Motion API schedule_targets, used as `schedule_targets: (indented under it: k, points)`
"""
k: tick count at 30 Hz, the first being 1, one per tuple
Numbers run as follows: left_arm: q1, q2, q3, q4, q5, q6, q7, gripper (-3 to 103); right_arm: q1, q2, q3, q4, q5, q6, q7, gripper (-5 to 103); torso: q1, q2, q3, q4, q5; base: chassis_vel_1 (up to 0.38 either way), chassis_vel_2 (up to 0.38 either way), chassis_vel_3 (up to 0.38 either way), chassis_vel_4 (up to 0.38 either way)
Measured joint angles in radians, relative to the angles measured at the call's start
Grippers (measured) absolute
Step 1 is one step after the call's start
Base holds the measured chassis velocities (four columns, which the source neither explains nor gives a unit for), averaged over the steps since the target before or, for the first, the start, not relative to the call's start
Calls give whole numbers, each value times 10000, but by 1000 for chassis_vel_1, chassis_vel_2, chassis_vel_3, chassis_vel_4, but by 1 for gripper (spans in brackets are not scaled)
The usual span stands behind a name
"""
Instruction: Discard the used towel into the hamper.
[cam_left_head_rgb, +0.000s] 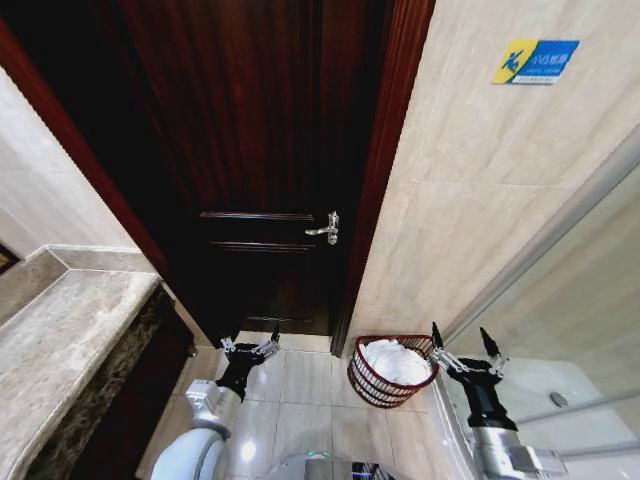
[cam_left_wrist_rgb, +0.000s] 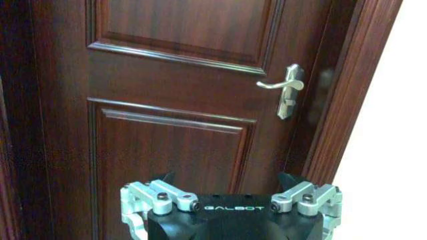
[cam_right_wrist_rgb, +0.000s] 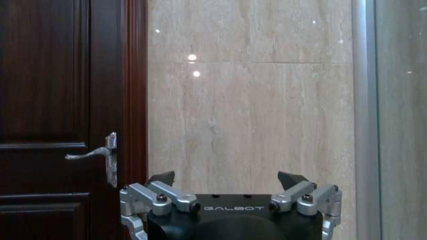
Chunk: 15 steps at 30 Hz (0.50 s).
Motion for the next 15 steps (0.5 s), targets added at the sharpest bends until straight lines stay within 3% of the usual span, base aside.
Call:
schedule_targets:
  k: [8, 15]
  points:
    - [0, 0, 0, 0, -1, 0, 0, 100, 0, 0, 0, 0, 0, 0, 0, 100, 4, -4, 1, 1, 0, 34, -30, -30, 33]
    - [-1, 3, 0, 0, -1, 0, 0, 100, 0, 0, -1, 0, 0, 0, 0, 100, -3, -4, -2, 0, -7, 149, -138, -156, 154]
